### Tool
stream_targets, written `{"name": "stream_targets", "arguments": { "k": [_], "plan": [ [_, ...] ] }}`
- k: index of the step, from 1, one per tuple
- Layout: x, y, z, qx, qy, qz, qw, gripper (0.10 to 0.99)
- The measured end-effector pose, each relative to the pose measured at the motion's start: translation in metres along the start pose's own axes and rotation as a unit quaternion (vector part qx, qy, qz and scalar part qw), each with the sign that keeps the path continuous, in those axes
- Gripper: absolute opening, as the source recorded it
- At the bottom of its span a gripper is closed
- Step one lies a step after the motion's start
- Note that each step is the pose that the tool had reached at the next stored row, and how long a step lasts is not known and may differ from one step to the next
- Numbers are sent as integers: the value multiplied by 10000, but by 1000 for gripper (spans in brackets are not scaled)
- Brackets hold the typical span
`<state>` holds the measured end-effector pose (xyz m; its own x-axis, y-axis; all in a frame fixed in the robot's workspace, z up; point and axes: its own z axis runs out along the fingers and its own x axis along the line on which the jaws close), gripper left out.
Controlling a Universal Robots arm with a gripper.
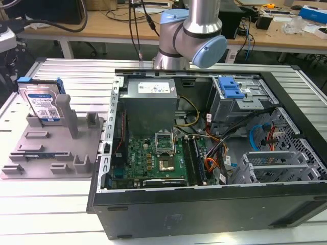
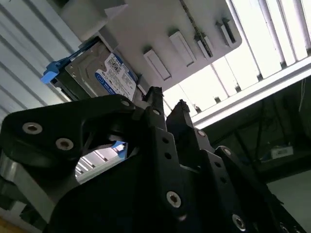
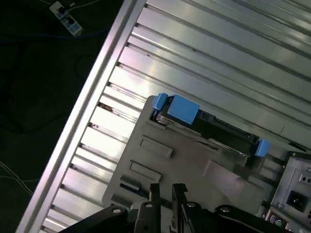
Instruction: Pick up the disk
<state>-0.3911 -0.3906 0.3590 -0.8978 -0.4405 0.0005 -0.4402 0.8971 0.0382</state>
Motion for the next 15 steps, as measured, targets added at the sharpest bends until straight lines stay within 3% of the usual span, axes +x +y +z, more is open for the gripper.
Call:
{"name": "stream_targets", "arguments": {
  "k": [1,2,3,4,5,7,9,11,13,15],
  "plan": [
    [0,0,2,0,7,-182,9998,357],
    [0,0,2,0,10,-275,9996,357],
    [0,0,3,0,17,-433,9991,478],
    [0,0,4,0,22,-582,9983,478],
    [0,0,6,1,30,-798,9968,541],
    [0,-1,6,1,37,-1001,9950,541],
    [0,-1,8,1,50,-1334,9911,541],
    [0,-1,12,1,63,-1691,9856,541],
    [0,-1,17,2,79,-2127,9771,541],
    [0,-1,19,3,88,-2366,9716,541]
  ]
}}
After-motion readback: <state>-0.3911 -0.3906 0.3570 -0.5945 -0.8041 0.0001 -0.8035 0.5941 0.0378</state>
